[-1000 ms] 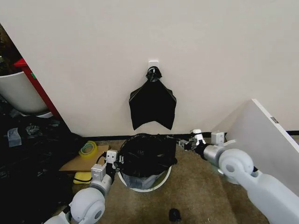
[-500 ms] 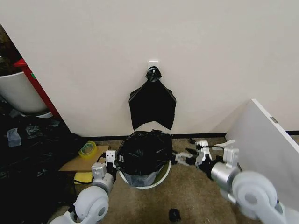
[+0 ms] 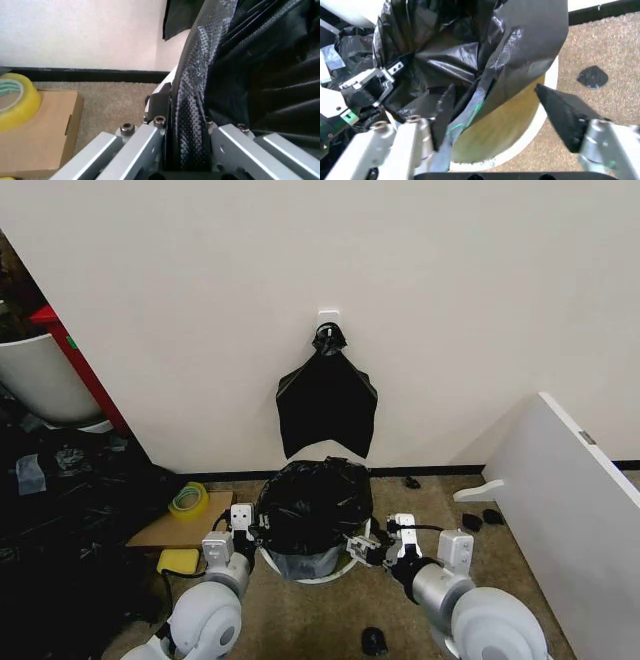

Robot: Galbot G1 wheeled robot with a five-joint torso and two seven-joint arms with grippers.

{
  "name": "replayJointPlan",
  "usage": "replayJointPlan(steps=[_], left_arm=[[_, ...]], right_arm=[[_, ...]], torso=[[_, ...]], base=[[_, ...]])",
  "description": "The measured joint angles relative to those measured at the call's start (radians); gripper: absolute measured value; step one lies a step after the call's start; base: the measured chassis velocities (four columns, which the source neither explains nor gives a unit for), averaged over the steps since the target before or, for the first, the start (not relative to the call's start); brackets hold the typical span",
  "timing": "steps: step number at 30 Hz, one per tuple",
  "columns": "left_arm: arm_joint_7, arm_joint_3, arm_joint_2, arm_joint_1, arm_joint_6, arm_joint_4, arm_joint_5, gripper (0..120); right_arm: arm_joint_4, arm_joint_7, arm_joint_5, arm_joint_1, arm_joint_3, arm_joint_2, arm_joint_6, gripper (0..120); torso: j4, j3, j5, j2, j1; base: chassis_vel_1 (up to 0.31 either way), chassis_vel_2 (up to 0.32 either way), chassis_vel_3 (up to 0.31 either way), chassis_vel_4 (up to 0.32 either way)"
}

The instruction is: Place the garbage bag over the trash bin.

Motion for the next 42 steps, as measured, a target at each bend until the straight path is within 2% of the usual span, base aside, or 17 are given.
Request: replayJointPlan(steps=[2,7,8,11,14,15,17,20,27,33,42], left_arm=[[0.001,0.001,0.004,0.0,-0.002,0.0,0.001,0],[0.002,0.005,-0.001,0.001,-0.011,0.0,0.002,0],[0.002,0.005,-0.001,0.001,-0.011,0.0,0.002,0],[0.002,0.003,-0.009,0.003,-0.012,-0.001,0.003,0],[0.002,0.002,-0.011,0.005,-0.012,-0.001,0.003,0],[0.002,0.001,-0.012,0.006,-0.013,-0.001,0.003,0],[0.002,-0.002,-0.012,0.007,-0.014,0.0,0.002,0],[-0.001,-0.009,-0.016,0.004,-0.019,0.002,-0.026,0],[-0.021,-0.027,-0.026,-0.012,-0.042,0.007,-0.18,0],[0.011,-0.031,-0.02,-0.002,-0.08,-0.001,-0.27,0],[0.001,-0.036,-0.026,-0.008,-0.093,0.0,-0.343,0]], right_arm=[[-0.001,0.001,-0.001,-0.002,-0.002,0.002,0.001,54],[-0.016,0.002,-0.01,-0.003,-0.012,0.01,0.002,30],[-0.016,0.002,-0.01,-0.003,-0.012,0.01,0.002,30],[-0.024,0.0,-0.009,-0.004,-0.009,0.01,0.003,17],[-0.025,-0.001,-0.009,-0.005,-0.008,0.011,0.003,12],[-0.025,-0.002,-0.009,-0.01,-0.005,0.013,0.005,4],[-0.024,-0.002,-0.009,-0.013,0.0,0.013,0.006,0],[-0.016,-0.003,-0.006,-0.023,0.016,0.01,0.009,0],[-0.007,0.035,0.029,-0.062,0.096,-0.008,0.008,0],[-0.002,0.019,0.04,-0.097,0.135,-0.019,-0.011,0],[0.013,-0.037,0.049,-0.146,0.171,-0.028,-0.035,0]], torso=[[0.0,0.0,0.0,0.0,0.0],[0.0,0.0,0.0001,0.0,0.0],[0.0,0.0,0.0001,0.0,0.0],[0.0,0.0,0.0001,0.0,0.0],[0.0,0.0,0.0001,0.0,0.0],[0.0,0.0,0.0002,0.0,0.0],[0.0,0.0,0.0001,0.0,0.0],[0.0001,0.0,0.0002,0.0,0.0],[-0.0001,0.0,0.0001,0.0,0.0],[0.0001,0.0,0.0002,0.0,0.0],[-0.0001,0.0,0.0002,0.0,0.0]], base=[[0.0,0.0,0.0,0.0],[0.0,0.0,0.0,0.0],[0.0,0.0,0.0,0.0],[0.0,0.0,0.0,0.0],[0.0,0.0,0.0,0.0],[0.0,0.0,0.0,0.0],[0.0,0.0,0.0,0.0],[0.0,0.0,0.0,0.0],[0.0,0.0,0.0,0.0],[0.0,0.0,0.0,0.0],[0.0,0.0,0.0,0.0]])
